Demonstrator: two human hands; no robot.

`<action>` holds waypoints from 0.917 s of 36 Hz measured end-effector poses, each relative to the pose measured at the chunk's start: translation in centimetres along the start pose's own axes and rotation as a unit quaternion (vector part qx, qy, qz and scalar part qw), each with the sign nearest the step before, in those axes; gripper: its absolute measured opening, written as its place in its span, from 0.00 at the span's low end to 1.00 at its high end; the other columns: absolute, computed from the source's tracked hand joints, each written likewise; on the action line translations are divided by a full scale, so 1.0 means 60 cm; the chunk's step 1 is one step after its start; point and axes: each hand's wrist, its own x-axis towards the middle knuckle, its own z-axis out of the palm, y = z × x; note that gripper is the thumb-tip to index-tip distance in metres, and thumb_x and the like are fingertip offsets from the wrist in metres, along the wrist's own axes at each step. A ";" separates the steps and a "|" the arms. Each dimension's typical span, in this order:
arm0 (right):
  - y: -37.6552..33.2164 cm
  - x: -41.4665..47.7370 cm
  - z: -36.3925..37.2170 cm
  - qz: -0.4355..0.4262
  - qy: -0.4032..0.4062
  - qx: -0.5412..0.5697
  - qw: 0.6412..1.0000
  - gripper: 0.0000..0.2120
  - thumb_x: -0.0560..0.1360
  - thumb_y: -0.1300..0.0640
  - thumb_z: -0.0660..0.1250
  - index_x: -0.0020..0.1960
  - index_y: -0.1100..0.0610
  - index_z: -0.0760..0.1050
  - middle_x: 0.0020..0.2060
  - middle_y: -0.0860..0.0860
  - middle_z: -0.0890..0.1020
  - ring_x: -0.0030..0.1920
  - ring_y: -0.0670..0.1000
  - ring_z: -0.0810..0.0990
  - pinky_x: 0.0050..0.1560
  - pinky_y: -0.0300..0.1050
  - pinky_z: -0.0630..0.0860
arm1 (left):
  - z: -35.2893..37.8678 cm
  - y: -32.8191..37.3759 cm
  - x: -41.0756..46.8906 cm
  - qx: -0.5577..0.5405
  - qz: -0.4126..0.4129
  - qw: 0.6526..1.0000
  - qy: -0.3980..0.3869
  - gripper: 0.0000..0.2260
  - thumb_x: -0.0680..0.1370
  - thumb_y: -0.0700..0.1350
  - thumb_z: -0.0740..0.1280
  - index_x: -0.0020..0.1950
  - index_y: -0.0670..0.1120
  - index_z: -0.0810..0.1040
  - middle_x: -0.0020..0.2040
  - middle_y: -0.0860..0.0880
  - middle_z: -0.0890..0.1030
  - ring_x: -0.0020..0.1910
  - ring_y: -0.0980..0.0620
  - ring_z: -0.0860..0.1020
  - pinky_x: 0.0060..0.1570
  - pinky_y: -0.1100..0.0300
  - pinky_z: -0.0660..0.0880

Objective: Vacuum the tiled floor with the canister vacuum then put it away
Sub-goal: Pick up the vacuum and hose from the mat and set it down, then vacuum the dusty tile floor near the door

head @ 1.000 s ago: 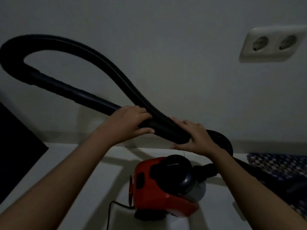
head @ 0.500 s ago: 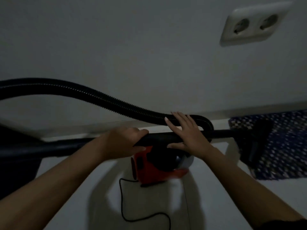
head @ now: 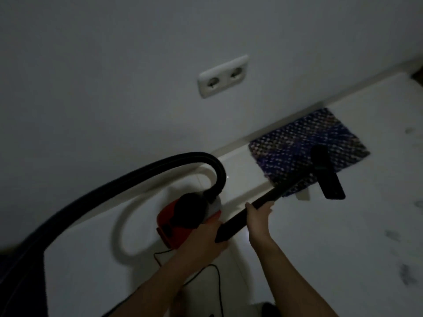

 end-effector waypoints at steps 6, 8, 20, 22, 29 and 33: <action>0.009 -0.029 -0.033 0.008 0.006 0.225 0.974 0.17 0.79 0.67 0.58 0.58 0.45 0.65 0.45 0.56 0.73 0.44 0.57 0.76 0.51 0.56 0.79 | 0.005 0.022 0.000 -0.104 -0.016 0.989 -0.106 0.12 0.73 0.47 0.67 0.51 0.61 0.68 0.51 0.49 0.76 0.51 0.44 0.79 0.54 0.46 0.77; 0.008 -0.044 -0.038 0.018 0.030 0.237 0.971 0.14 0.78 0.68 0.57 0.54 0.49 0.65 0.41 0.56 0.71 0.38 0.54 0.74 0.44 0.52 0.78 | 0.012 0.018 -0.008 -0.121 -0.010 0.981 -0.154 0.14 0.77 0.45 0.65 0.58 0.58 0.66 0.47 0.55 0.73 0.45 0.52 0.77 0.49 0.56 0.77; 0.085 -0.083 -0.089 0.124 0.100 0.327 0.931 0.17 0.79 0.67 0.58 0.63 0.53 0.60 0.38 0.58 0.72 0.36 0.54 0.73 0.44 0.51 0.77 | 0.059 0.005 -0.039 -0.136 -0.040 0.945 -0.294 0.08 0.80 0.46 0.61 0.57 0.56 0.67 0.37 0.47 0.73 0.26 0.57 0.76 0.35 0.60 0.75; 0.105 -0.092 -0.104 0.140 0.104 0.340 0.924 0.16 0.80 0.65 0.58 0.63 0.52 0.60 0.39 0.59 0.72 0.36 0.54 0.73 0.44 0.51 0.77 | 0.084 0.005 -0.038 -0.134 -0.046 0.942 -0.303 0.07 0.80 0.44 0.61 0.56 0.54 0.69 0.35 0.46 0.72 0.25 0.55 0.74 0.33 0.60 0.74; 0.177 -0.111 -0.150 0.150 0.056 0.411 0.898 0.14 0.80 0.65 0.56 0.62 0.51 0.65 0.46 0.60 0.74 0.43 0.57 0.75 0.51 0.54 0.77 | 0.154 0.000 -0.035 -0.120 -0.062 0.945 -0.300 0.06 0.80 0.41 0.61 0.55 0.51 0.71 0.36 0.43 0.73 0.28 0.51 0.73 0.26 0.65 0.73; 0.197 -0.114 -0.158 0.132 0.049 0.435 0.889 0.13 0.80 0.65 0.57 0.58 0.48 0.68 0.47 0.60 0.75 0.44 0.57 0.76 0.51 0.54 0.76 | 0.170 0.005 -0.039 -0.108 -0.055 0.944 -0.306 0.08 0.80 0.43 0.60 0.59 0.50 0.70 0.37 0.44 0.74 0.27 0.54 0.76 0.27 0.66 0.73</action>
